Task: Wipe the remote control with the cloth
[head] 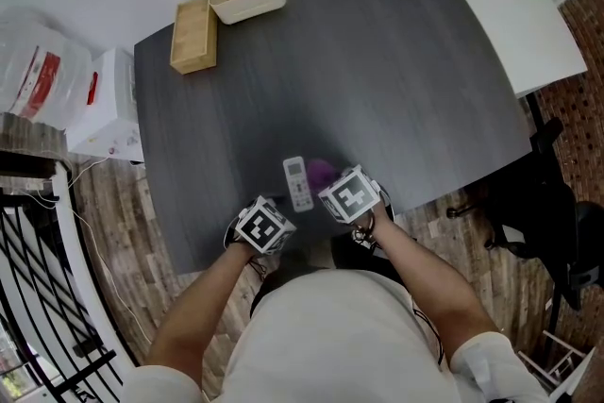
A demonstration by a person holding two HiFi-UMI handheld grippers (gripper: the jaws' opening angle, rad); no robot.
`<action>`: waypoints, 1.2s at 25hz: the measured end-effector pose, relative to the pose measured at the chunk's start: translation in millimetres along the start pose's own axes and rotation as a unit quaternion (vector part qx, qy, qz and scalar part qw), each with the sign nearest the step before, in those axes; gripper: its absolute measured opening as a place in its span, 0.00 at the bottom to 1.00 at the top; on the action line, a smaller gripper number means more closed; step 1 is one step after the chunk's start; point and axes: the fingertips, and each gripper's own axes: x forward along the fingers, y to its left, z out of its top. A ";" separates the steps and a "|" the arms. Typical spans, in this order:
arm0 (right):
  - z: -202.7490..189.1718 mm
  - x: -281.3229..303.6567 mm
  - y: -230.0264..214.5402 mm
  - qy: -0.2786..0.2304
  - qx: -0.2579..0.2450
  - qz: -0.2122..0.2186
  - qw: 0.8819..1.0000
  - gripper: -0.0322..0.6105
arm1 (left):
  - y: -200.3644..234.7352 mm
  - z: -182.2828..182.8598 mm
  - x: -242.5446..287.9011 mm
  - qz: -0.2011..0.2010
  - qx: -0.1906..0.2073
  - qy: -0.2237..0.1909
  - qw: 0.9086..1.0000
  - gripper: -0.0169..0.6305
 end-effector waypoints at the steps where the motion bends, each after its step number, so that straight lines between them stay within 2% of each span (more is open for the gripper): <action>1: -0.5 -1.5 -1.3 -0.001 0.000 0.001 1.000 0.24 | -0.3 1.4 -0.5 0.000 -0.008 -0.007 1.000 0.54; 4: -1.1 -11.2 -5.7 -0.015 0.002 0.003 1.000 0.24 | -1.4 4.9 -6.8 0.005 -0.038 -0.033 0.999 0.54; 6: -4.6 -15.8 -11.5 -0.028 0.006 0.004 1.000 0.24 | -2.0 6.6 -16.7 0.005 -0.077 -0.073 0.994 0.54; 7: -6.0 -17.8 -15.1 -0.035 0.010 0.004 0.999 0.24 | -2.0 7.3 -23.1 0.003 -0.105 -0.101 0.989 0.54; 8: -6.5 -20.3 -19.2 -0.041 0.013 0.003 0.999 0.24 | -1.7 8.0 -29.7 0.001 -0.137 -0.134 0.981 0.54; 11: -2.8 -28.5 -34.2 -0.057 0.014 -0.005 0.998 0.24 | 1.8 12.5 -47.3 0.000 -0.218 -0.223 0.950 0.54; 15: -2.9 -38.7 -49.1 -0.073 0.012 -0.019 0.997 0.24 | 5.5 19.7 -70.6 0.016 -0.275 -0.311 0.909 0.51; 16: -4.1 -42.7 -50.4 -0.078 0.014 -0.022 0.997 0.24 | 5.1 19.3 -77.4 0.019 -0.287 -0.330 0.899 0.46; 18: -5.7 -52.2 -51.8 -0.091 0.018 -0.029 0.995 0.24 | 3.4 17.2 -91.0 0.025 -0.302 -0.363 0.881 0.27; 20: -6.7 -64.0 -51.8 -0.105 0.021 -0.038 0.994 0.24 | -2.1 15.8 -103.9 0.022 -0.306 -0.395 0.866 0.12; 21: -8.1 -70.3 -50.8 -0.111 0.022 -0.042 0.993 0.24 | -7.1 14.8 -109.6 0.017 -0.305 -0.409 0.860 0.08; 24: -12.1 -88.8 -43.4 -0.136 0.028 -0.058 0.989 0.24 | -25.1 8.5 -124.4 -0.002 -0.294 -0.439 0.849 0.03; 30: -37.5 -120.6 -9.0 -0.173 0.048 -0.094 0.979 0.24 | -76.3 -21.0 -142.1 -0.057 -0.273 -0.457 0.845 0.03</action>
